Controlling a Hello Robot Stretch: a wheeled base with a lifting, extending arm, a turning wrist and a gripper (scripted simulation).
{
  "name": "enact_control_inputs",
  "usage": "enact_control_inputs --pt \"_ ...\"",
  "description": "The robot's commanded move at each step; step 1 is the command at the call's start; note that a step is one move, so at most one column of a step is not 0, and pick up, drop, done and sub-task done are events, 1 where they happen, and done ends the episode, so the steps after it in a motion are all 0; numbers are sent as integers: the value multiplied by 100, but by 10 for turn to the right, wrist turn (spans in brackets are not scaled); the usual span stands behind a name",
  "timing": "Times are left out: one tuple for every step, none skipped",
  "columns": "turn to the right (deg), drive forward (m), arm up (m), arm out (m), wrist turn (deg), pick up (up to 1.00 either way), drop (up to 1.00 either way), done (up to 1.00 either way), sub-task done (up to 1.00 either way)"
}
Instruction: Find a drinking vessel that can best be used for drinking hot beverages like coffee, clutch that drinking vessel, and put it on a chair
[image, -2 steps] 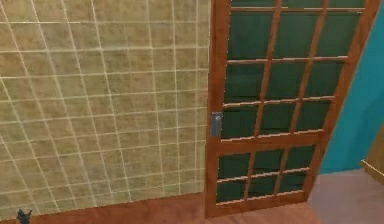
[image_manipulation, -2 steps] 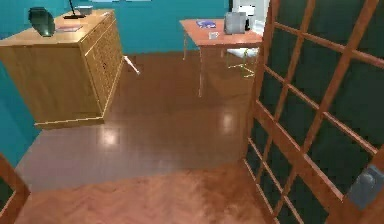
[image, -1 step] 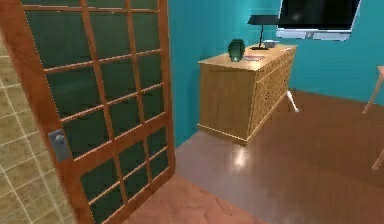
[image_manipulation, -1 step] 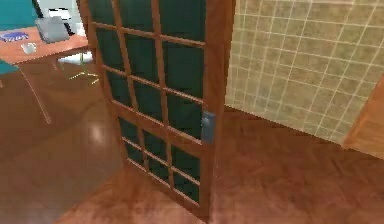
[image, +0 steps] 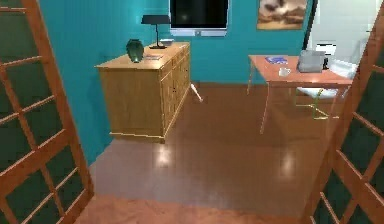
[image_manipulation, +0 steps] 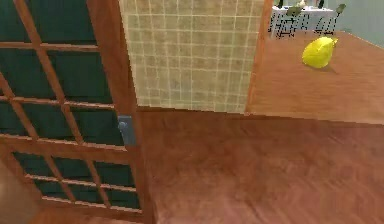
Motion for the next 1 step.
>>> enact_control_inputs --pt "0 45 0 0 0 0 0 0 0"
